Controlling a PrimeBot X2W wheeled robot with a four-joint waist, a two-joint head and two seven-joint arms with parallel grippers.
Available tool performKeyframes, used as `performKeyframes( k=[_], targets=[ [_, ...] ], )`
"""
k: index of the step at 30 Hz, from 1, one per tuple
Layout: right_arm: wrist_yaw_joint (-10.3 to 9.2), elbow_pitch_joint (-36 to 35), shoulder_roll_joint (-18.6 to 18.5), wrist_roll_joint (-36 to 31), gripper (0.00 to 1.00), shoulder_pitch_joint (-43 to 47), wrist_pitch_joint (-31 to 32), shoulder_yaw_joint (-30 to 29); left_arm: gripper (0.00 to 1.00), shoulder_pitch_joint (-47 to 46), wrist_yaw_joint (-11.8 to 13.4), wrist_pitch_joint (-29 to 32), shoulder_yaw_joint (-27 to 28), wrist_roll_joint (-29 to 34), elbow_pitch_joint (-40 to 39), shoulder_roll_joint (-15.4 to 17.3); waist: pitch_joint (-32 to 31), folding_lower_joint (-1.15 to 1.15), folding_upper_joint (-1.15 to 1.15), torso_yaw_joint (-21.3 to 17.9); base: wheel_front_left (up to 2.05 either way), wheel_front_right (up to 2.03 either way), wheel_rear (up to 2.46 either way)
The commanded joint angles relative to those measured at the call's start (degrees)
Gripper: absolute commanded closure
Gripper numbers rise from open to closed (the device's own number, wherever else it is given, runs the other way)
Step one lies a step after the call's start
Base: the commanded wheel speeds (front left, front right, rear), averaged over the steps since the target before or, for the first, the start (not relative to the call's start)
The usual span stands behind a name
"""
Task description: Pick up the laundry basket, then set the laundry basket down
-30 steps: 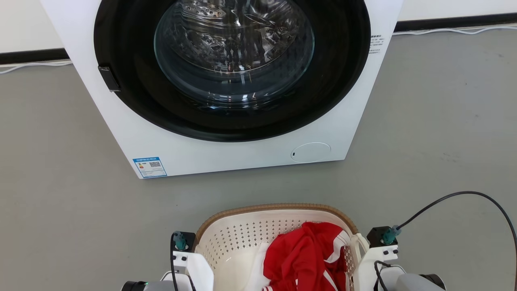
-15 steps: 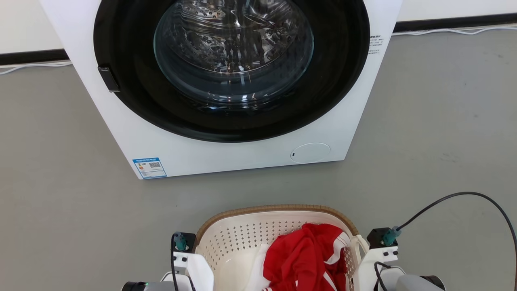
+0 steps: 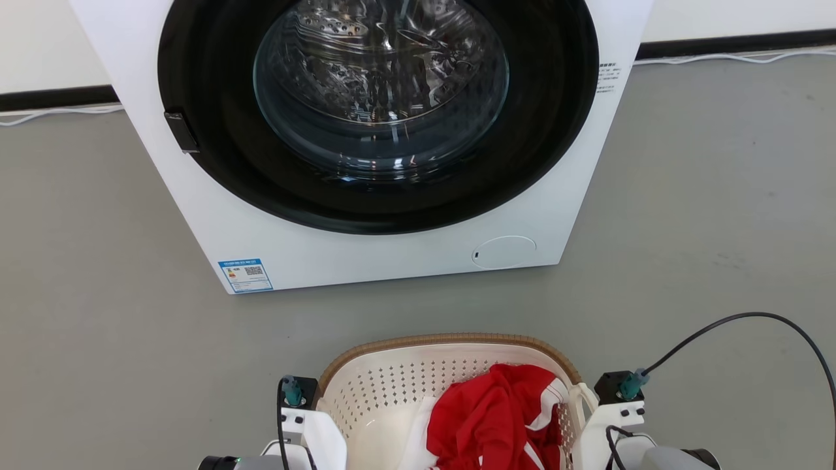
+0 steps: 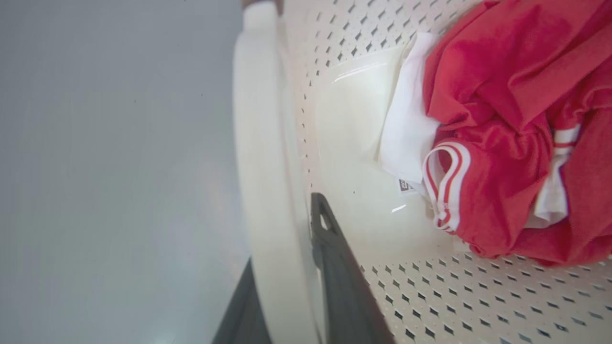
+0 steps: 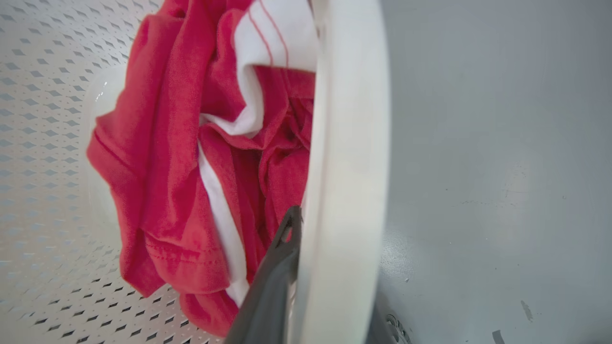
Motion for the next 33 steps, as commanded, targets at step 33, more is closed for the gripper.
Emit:
performKeyframes(
  k=[33],
  targets=[
    [0.92, 0.19, 1.45, 3.46, 1.0, -1.44, -1.05, 4.57, 1.0, -0.57, -1.12, -0.68, -0.78, -1.83, 0.0, -0.24, -3.3, 0.0, 0.0, 0.89, 0.0, 0.0, 0.0]
  ],
)
